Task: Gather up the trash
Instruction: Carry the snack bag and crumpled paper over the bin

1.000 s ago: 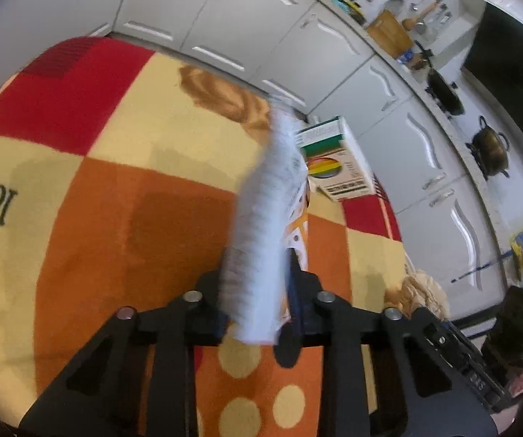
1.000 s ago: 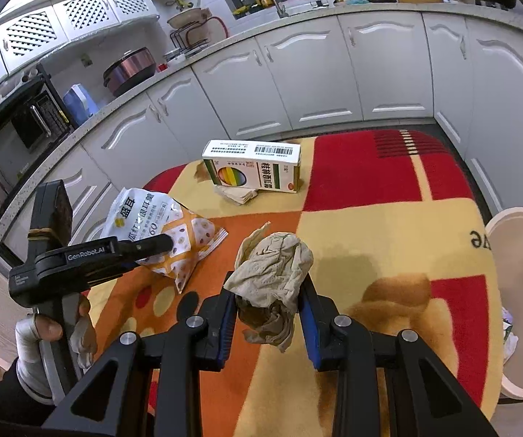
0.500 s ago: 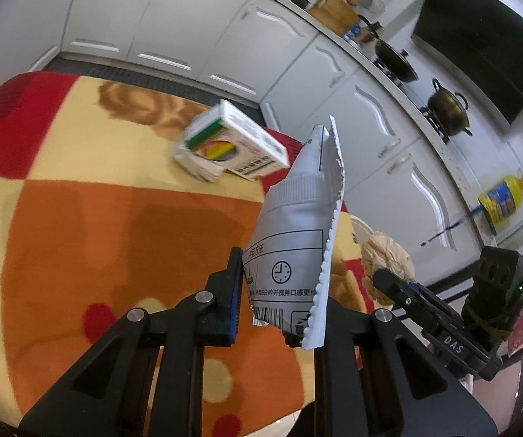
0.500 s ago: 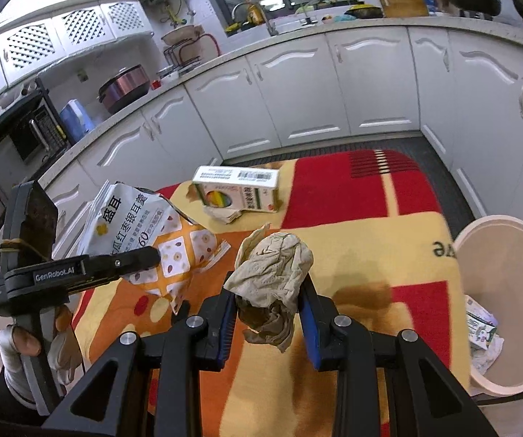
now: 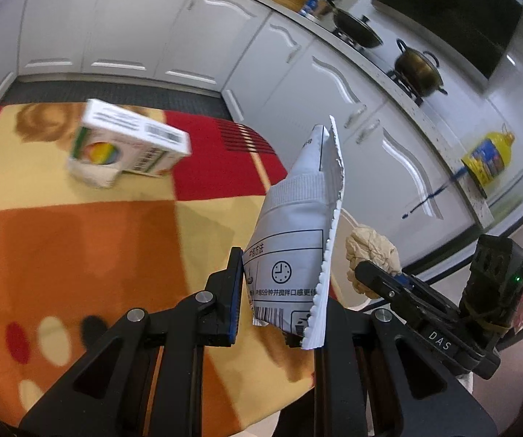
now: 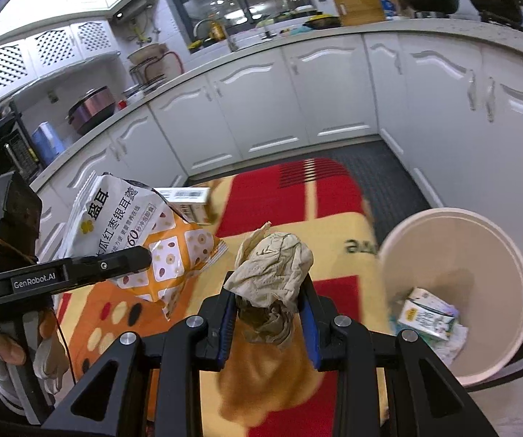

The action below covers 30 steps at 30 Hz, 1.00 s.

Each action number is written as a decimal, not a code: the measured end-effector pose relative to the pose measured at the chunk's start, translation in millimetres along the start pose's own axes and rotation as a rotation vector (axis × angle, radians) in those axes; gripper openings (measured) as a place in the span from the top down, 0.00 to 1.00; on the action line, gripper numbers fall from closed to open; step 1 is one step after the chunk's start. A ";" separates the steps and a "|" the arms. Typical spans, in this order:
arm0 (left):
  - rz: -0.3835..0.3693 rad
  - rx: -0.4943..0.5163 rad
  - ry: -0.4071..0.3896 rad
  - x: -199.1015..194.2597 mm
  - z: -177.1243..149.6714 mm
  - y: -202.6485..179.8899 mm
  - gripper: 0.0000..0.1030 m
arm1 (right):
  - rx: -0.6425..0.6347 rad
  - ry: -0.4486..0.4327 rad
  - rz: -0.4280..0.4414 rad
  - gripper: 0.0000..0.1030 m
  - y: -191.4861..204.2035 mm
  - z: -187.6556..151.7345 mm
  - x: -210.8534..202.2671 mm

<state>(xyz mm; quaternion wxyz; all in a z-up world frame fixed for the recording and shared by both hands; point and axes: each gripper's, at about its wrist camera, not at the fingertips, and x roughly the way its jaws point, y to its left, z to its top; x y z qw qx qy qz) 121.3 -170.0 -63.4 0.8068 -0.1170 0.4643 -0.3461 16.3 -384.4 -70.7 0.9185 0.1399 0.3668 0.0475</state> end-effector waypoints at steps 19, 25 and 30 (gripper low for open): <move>-0.059 0.110 0.116 90.7 8.5 -83.3 0.86 | 0.155 -0.018 -0.148 0.71 -95.6 -9.3 -31.0; -0.074 0.124 0.157 121.7 10.9 -100.9 0.86 | 0.214 -0.007 -0.184 0.71 -127.1 -15.1 -32.2; -0.068 0.134 0.180 142.7 11.2 -111.1 0.86 | 0.248 0.006 -0.197 0.71 -143.7 -20.3 -30.6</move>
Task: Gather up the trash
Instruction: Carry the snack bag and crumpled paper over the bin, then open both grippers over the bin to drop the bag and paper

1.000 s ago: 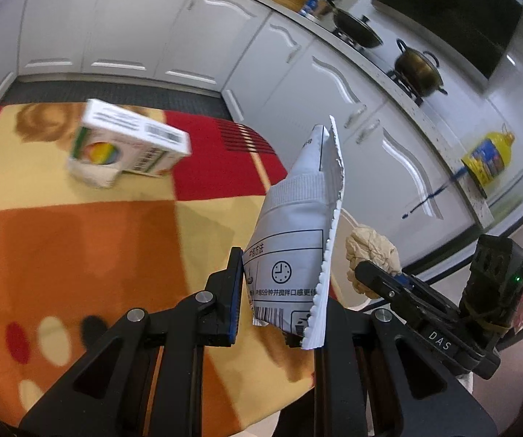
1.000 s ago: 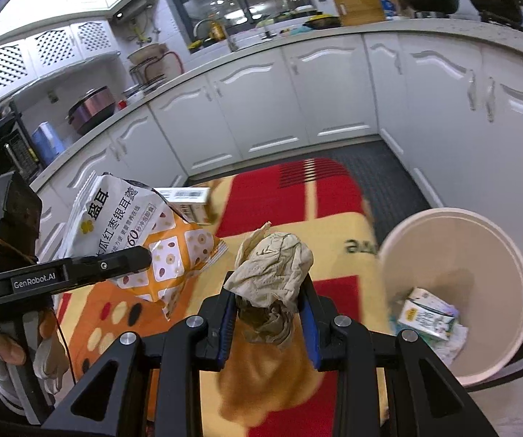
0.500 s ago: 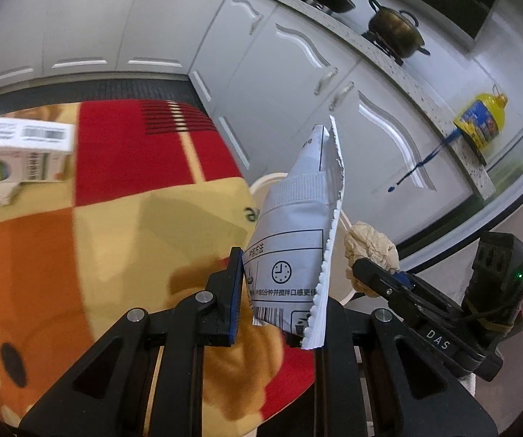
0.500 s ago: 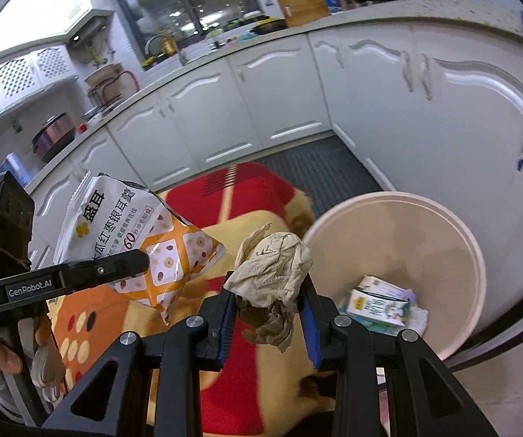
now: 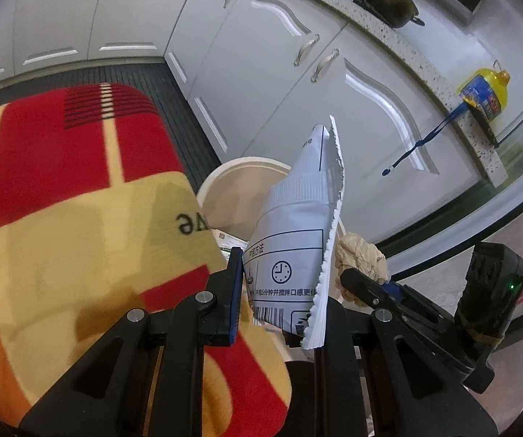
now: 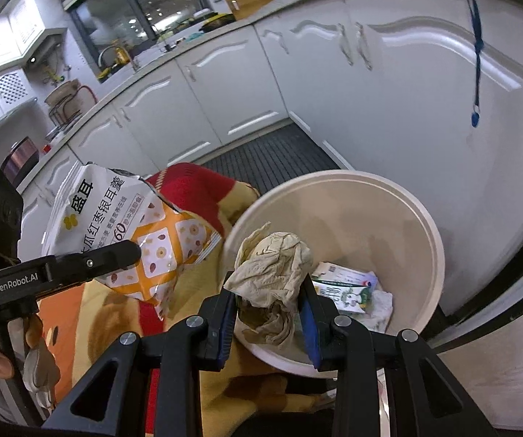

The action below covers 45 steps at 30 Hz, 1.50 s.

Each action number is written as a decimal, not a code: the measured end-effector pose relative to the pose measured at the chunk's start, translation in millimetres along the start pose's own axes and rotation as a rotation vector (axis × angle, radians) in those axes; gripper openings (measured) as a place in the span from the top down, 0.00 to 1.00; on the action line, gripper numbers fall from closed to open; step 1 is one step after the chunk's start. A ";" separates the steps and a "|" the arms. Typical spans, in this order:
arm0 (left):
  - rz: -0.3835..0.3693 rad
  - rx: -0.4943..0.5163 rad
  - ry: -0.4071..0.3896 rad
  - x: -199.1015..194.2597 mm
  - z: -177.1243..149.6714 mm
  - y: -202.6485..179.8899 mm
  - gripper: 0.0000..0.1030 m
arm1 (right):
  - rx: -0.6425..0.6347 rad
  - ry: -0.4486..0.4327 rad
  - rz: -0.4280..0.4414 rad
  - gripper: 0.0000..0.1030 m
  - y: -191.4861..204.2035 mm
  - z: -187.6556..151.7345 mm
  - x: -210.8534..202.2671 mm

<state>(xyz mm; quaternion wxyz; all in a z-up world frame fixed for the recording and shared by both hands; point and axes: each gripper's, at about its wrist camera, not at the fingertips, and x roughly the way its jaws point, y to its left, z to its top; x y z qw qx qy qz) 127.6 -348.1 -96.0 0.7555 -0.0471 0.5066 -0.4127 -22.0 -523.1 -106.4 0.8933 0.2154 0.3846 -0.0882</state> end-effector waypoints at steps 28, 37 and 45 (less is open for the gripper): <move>0.038 0.001 0.039 39.0 8.5 -3.2 0.81 | 0.069 0.053 -0.062 0.54 -30.2 6.3 30.0; 0.013 -0.017 0.036 30.7 5.5 0.3 0.47 | 0.076 0.042 -0.055 0.53 -30.6 2.9 20.8; 0.046 0.011 -0.002 14.4 0.5 -0.6 0.47 | 0.061 0.040 -0.041 0.53 -19.2 1.3 16.1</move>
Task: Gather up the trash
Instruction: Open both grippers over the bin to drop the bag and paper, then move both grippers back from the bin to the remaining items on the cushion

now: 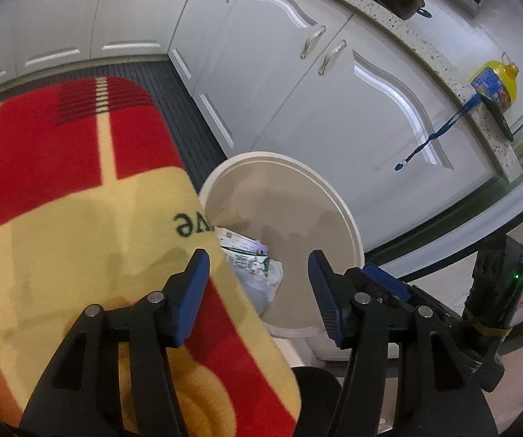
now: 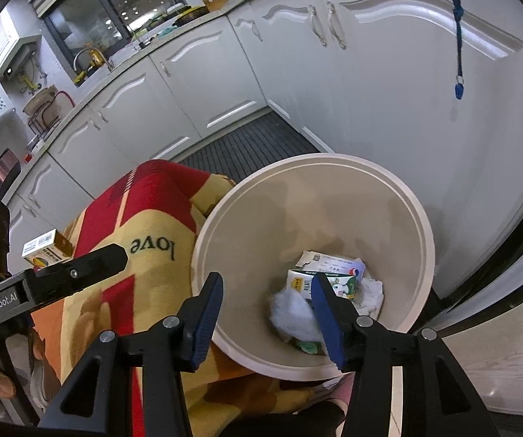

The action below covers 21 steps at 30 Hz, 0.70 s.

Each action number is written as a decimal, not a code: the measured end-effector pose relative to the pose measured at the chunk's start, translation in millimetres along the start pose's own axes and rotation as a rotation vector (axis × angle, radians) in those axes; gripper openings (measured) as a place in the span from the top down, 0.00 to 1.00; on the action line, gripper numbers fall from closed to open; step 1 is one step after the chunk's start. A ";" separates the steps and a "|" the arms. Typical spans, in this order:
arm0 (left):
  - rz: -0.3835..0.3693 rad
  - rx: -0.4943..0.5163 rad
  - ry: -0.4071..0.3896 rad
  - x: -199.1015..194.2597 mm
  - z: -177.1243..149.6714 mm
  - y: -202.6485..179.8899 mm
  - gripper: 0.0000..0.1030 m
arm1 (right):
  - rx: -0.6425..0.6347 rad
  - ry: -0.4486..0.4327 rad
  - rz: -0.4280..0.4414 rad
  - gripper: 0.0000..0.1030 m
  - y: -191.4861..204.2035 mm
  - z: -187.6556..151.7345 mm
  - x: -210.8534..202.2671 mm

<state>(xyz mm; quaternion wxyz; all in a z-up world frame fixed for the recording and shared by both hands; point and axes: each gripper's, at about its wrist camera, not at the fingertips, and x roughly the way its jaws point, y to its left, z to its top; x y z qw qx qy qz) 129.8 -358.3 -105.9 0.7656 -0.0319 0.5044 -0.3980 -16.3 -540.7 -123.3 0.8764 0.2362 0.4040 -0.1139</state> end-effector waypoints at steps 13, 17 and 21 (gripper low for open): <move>0.096 0.019 -0.087 -49.7 -20.0 31.1 0.47 | -0.070 0.018 0.060 0.45 50.9 -4.6 4.6; 0.127 -0.007 -0.109 -71.3 -26.0 53.7 0.47 | -0.113 0.033 0.085 0.45 76.3 -7.3 11.4; 0.163 -0.051 -0.150 -102.2 -31.9 87.0 0.47 | -0.158 0.047 0.111 0.44 102.3 -10.7 18.2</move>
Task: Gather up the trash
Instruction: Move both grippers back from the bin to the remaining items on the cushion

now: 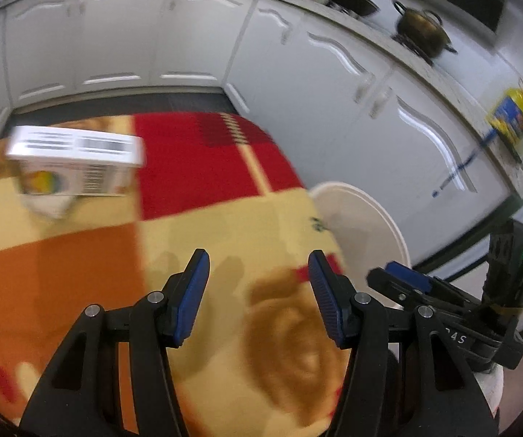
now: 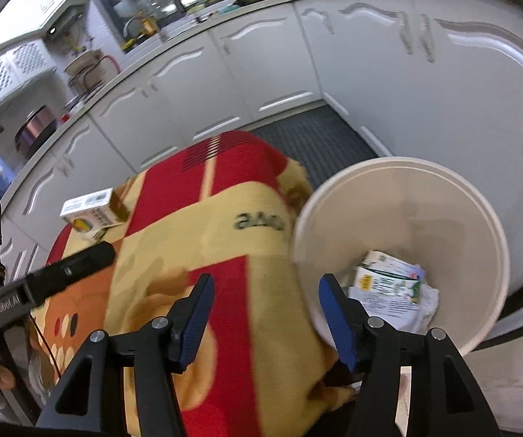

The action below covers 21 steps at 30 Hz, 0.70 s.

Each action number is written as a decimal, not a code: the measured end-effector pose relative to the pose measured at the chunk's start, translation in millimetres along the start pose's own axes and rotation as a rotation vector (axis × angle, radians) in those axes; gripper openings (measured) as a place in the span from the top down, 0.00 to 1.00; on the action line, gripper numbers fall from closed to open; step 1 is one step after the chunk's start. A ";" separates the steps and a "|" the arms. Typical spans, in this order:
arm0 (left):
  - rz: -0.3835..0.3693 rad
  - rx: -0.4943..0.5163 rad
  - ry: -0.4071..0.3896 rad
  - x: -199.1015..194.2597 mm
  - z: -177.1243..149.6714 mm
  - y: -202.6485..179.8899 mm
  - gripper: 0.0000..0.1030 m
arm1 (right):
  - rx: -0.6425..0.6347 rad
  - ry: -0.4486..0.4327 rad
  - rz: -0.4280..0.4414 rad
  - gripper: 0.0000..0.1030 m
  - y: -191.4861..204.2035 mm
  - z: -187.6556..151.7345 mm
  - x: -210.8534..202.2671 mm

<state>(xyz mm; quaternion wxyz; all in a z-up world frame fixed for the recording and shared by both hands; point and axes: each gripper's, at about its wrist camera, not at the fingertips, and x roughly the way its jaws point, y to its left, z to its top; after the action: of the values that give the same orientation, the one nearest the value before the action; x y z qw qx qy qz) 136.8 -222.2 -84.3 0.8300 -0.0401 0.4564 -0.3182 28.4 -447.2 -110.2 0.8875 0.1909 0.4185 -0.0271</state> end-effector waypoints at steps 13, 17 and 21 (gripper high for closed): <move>0.230 -0.341 -0.166 -52.6 42.9 173.2 0.47 | -0.062 0.027 0.029 0.41 36.2 -0.2 13.4; 0.238 -0.377 -0.139 -29.2 59.9 193.2 0.47 | -0.068 0.036 0.021 0.41 39.2 -0.9 15.0; 0.181 -0.291 -0.044 -5.8 52.9 171.6 0.47 | -0.068 0.034 0.013 0.41 38.8 -0.1 13.6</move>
<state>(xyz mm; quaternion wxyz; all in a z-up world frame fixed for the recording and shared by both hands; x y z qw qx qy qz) 260.3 -94.5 -110.6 0.8505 -0.1254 0.4810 -0.1720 45.2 -409.8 -108.2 0.8863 0.1636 0.4332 -0.0039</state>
